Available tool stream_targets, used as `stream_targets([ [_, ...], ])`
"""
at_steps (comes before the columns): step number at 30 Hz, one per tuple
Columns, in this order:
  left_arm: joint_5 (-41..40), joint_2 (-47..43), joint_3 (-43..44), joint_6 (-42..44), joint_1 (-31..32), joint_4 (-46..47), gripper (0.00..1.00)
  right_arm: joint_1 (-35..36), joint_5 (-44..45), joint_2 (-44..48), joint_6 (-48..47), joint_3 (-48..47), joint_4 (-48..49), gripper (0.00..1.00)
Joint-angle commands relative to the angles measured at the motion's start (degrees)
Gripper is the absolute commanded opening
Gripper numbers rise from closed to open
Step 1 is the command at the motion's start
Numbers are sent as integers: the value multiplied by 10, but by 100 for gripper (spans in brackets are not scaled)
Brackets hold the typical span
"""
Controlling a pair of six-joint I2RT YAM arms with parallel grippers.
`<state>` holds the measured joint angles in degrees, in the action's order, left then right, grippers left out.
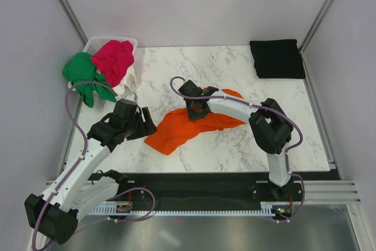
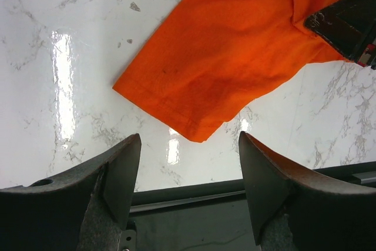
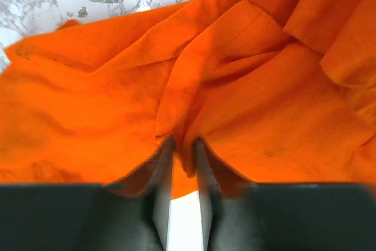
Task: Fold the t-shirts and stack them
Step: Flatten the tshirt out
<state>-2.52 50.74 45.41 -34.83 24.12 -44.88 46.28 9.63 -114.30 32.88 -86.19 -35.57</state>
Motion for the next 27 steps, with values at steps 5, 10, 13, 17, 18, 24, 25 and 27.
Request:
stream_targets([
  [5,-20,15,-6,17,-2,23,74,3,38,19,-3,-27,-32,0],
  [10,-50,29,-11,3,-2,19,73,3,72,90,-12,-45,-96,0],
  [13,-78,58,-12,-16,-2,13,72,2,120,185,-6,-23,-134,0],
  [17,-73,115,-21,-38,-4,24,76,-1,171,290,16,53,-175,0],
  [18,-71,139,-26,-42,-6,38,77,-4,180,311,24,93,-181,0],
  [24,-41,210,-46,-47,-40,89,77,-44,218,480,96,262,-212,0],
  [25,-35,220,-45,-47,-50,93,77,-57,209,506,101,286,-213,0],
  [27,-30,233,-43,-44,-59,102,77,-65,206,522,106,298,-212,0],
])
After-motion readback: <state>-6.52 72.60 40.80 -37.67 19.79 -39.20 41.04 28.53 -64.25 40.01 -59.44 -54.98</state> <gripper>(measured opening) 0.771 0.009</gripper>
